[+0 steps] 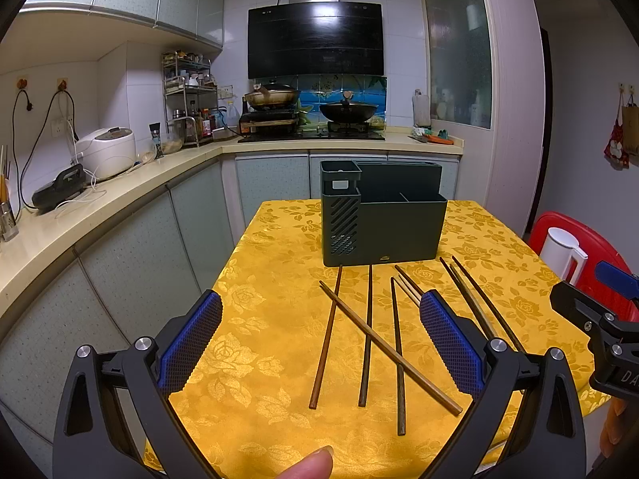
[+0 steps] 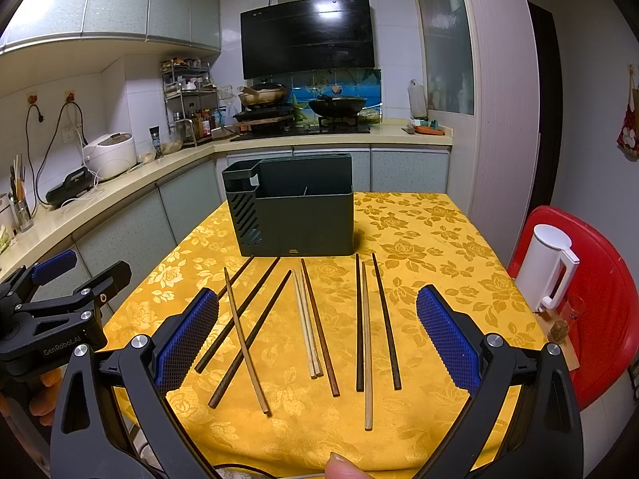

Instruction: Organize utensils

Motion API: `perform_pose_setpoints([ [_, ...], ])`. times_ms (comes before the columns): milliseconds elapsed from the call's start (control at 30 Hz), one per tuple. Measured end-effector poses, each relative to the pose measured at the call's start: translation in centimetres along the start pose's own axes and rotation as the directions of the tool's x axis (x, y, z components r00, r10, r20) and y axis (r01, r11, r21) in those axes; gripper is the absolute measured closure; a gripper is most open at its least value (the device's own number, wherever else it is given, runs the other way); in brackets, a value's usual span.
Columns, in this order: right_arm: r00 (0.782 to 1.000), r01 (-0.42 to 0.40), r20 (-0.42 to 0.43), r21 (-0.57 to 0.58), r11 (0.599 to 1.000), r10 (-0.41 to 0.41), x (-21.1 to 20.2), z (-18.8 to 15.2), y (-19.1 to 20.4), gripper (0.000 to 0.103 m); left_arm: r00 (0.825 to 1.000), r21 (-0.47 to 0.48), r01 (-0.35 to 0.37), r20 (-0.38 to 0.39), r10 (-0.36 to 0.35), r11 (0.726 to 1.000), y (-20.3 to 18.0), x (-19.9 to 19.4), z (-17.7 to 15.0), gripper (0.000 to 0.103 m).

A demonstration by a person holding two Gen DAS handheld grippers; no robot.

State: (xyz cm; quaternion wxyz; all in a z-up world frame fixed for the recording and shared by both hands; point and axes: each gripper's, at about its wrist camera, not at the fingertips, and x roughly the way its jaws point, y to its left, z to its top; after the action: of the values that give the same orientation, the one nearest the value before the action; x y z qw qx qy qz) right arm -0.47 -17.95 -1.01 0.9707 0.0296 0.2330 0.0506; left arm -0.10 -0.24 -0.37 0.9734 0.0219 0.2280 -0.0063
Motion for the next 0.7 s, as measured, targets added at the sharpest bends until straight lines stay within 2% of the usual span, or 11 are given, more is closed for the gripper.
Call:
perform_pose_setpoints([
  [700, 1.0, 0.0, 0.004, 0.0, 1.0, 0.0, -0.25, 0.23, -0.12, 0.006, 1.0, -0.003, 0.001, -0.001, -0.001, 1.0, 0.01, 0.02, 0.13, 0.007],
])
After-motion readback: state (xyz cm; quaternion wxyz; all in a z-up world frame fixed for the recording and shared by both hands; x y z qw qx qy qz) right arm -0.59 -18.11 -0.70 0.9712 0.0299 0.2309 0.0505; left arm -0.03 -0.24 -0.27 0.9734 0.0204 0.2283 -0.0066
